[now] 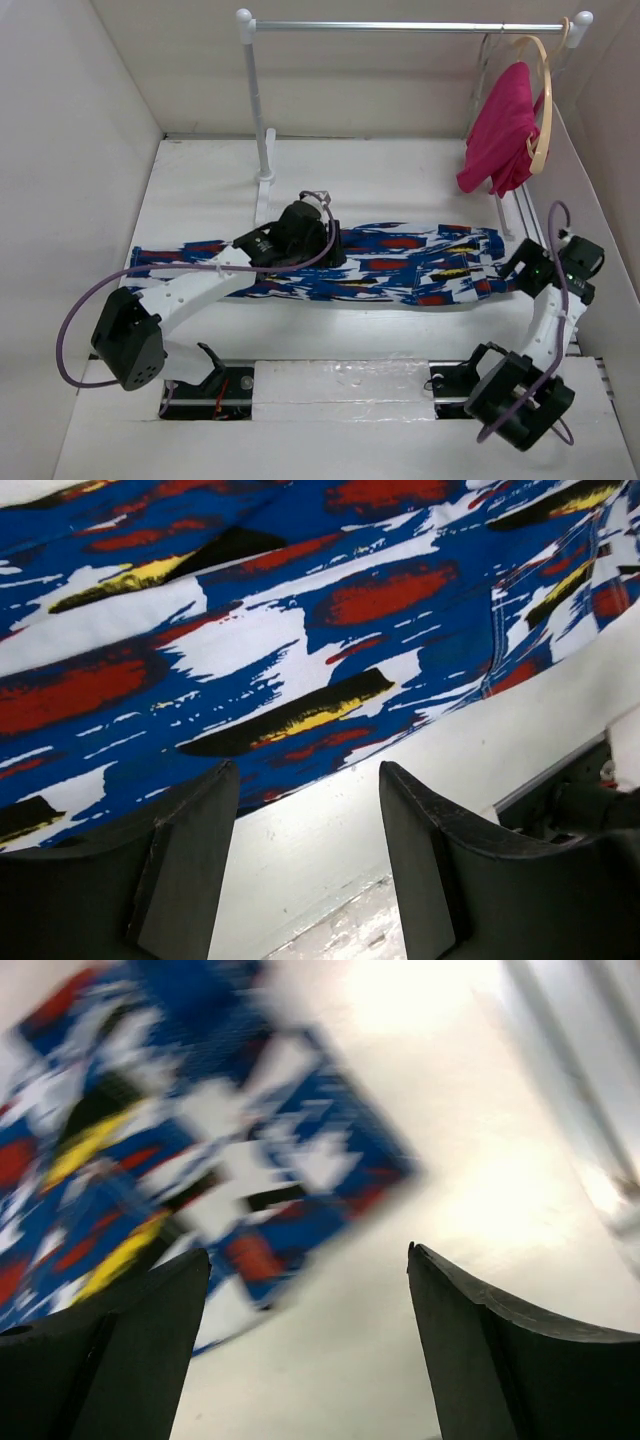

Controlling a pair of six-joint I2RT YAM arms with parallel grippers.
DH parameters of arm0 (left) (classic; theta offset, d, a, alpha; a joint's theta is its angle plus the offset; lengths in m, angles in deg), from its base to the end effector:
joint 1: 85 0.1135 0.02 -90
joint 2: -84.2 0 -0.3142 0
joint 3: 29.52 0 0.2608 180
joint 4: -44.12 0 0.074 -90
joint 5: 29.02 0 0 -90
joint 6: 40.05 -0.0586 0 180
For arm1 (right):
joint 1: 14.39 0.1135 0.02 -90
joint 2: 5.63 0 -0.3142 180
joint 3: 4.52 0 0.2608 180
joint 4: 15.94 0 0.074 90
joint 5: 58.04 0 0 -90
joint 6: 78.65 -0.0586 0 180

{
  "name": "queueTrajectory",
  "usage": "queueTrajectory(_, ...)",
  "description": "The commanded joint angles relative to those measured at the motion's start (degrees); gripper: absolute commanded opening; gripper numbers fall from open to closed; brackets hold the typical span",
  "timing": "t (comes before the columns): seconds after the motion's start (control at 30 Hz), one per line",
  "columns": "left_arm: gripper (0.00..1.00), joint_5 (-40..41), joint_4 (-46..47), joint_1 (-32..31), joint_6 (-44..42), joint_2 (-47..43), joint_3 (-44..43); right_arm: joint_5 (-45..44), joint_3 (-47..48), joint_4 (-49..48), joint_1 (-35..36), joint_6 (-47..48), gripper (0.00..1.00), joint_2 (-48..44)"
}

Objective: Place the trousers on the hanger
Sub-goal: Fold the trousers

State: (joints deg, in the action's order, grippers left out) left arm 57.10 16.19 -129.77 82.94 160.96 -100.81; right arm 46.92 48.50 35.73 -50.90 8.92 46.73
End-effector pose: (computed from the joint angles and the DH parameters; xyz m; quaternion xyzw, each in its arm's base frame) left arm 0.2231 -0.2269 0.3216 0.1063 0.8737 -0.3206 0.3501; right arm 0.1465 -0.0896 0.2638 0.2706 0.8957 0.0204 0.3523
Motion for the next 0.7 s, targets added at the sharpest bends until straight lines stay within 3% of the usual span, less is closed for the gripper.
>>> queueTrajectory(0.0, 0.54, 5.27, 2.94, -1.98, 0.05, -0.90, 2.44, -0.73, -0.34, -1.01, -7.94, 0.06, 0.86, 2.92)
queueTrajectory(0.2, 0.54, 6.95, 4.61, -2.86, 0.49, -4.41, 5.96, 9.19, -9.29, -6.63, -12.88, -0.37, 0.89, 3.37)
queueTrajectory(0.23, 0.54, 7.13, 4.61, -2.86, -0.20, -4.76, 6.14, 11.73, -11.32, -13.43, -12.88, -1.33, 0.89, 3.10)
queueTrajectory(0.33, 0.54, 7.48, 4.18, -2.86, -1.09, -4.59, 6.23, 21.15, -15.98, -21.29, -12.88, -5.29, 0.90, 4.24)
queueTrajectory(0.67, 0.53, 6.78, 4.44, -2.86, -1.53, -1.87, 5.71, 21.86, -22.59, -30.47, -12.36, -12.59, 0.90, 6.71)
